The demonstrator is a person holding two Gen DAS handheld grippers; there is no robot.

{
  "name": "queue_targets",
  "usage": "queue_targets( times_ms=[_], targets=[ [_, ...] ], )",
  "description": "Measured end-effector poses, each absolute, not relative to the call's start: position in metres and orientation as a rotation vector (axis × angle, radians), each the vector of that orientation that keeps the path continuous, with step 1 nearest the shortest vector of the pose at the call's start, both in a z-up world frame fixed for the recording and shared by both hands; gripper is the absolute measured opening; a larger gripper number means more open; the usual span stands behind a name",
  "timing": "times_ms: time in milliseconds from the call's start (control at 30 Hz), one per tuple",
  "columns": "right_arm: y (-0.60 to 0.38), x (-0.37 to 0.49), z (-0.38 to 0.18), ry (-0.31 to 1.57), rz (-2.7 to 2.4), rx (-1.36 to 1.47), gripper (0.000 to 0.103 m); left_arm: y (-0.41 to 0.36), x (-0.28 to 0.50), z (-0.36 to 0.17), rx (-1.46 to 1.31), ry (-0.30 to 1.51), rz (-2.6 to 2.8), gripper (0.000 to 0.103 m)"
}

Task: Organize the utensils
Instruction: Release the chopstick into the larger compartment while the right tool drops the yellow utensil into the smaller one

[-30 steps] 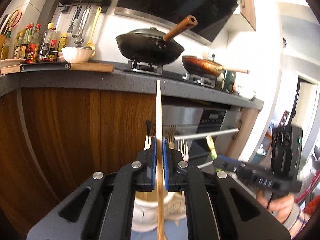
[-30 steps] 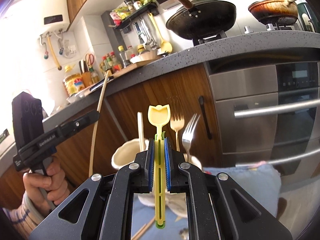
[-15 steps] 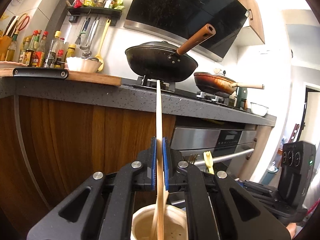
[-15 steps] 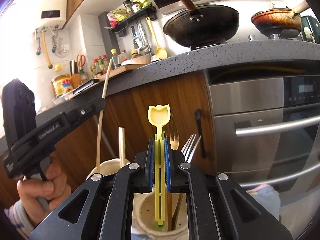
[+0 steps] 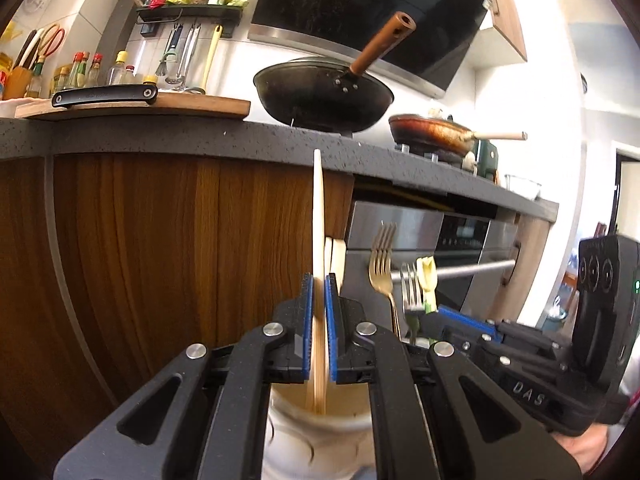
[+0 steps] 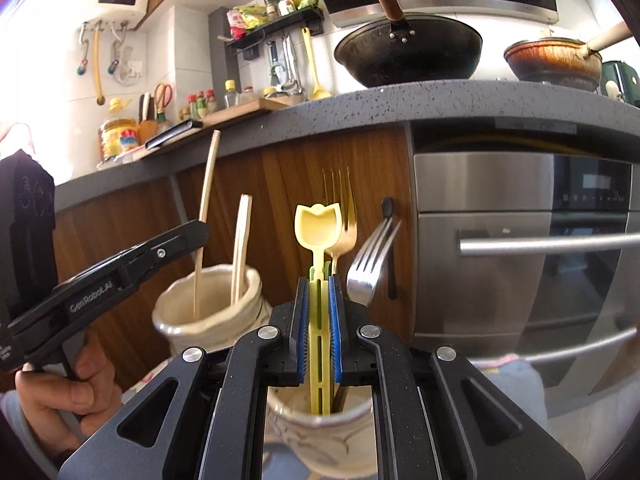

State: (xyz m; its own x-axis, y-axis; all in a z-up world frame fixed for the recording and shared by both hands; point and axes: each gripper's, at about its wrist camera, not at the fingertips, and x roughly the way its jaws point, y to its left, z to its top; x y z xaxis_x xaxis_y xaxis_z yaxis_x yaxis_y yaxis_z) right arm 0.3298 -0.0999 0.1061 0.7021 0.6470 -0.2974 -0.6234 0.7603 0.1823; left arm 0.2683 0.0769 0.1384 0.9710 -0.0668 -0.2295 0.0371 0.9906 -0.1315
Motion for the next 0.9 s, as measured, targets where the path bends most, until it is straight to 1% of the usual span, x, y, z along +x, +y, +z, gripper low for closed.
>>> queue_targets(
  times_ms=[333,533,833,900],
  targets=[
    [-0.094,0.326,0.095,0.467,0.684,-0.012,0.01,0.069,0.277,0.129,-0.047,0.398,-0.023,0.006],
    [-0.094,0.332,0.091,0.521,0.685,-0.017,0.01,0.065,0.283,0.133,-0.005,0.461,-0.028,0.006],
    [-0.099,0.335,0.09,0.525,0.684,-0.008,0.01,0.068,0.285,0.134,0.002,0.472,-0.012,0.007],
    [-0.102,0.334,0.091,0.519,0.687,0.001,0.012,0.069,0.284,0.134,-0.007,0.466,-0.013,0.007]
  ],
)
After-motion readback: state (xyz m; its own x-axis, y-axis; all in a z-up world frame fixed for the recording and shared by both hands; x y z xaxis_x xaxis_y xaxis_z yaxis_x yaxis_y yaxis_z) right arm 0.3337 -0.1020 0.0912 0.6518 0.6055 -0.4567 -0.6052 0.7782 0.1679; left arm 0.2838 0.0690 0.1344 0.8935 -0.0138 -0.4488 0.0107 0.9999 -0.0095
